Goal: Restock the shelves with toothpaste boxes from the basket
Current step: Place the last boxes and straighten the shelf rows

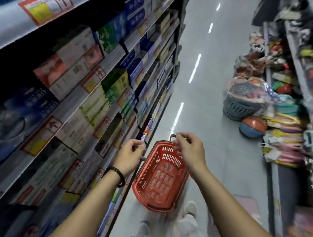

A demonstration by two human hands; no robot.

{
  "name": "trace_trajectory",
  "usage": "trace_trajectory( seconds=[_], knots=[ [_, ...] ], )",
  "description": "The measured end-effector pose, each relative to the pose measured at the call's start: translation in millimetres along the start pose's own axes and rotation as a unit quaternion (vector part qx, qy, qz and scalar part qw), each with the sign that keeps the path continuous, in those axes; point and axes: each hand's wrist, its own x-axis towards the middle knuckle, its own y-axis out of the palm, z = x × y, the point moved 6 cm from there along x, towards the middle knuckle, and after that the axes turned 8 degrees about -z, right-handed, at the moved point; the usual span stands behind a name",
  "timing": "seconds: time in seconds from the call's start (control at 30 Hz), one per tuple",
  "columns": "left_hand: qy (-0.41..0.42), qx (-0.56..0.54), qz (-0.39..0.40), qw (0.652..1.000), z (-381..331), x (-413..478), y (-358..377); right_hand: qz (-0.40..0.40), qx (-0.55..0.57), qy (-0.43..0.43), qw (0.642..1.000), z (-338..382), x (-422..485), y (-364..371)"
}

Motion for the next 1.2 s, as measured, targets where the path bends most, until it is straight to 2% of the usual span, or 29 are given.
trace_trajectory(
  seconds=[0.17, 0.3, 0.63, 0.83, 1.07, 1.2],
  knots=[
    [-0.032, 0.003, 0.022, 0.999, 19, 1, 11, -0.047, 0.039, 0.056, 0.997, -40, -5, -22],
    [-0.034, 0.016, 0.015, 0.999, 32, 1, 16, -0.055, 0.025, 0.086, 0.995, -86, 1, -35],
    [-0.016, 0.048, -0.009, 0.999, 98, 21, 24, -0.042, 0.008, 0.065, 0.997, -171, 19, -42],
    [-0.031, 0.053, -0.025, 0.998, 173, 70, 22, -0.053, -0.008, 0.057, 0.997, -221, 36, -24],
    [-0.040, 0.095, -0.023, 0.994, 294, 134, 31, -0.091, -0.056, 0.073, 0.992, -348, 68, 17],
    [-0.025, 0.160, -0.010, 0.987, 365, 171, 48, -0.125, -0.085, 0.089, 0.985, -428, 84, 42]
  ],
)
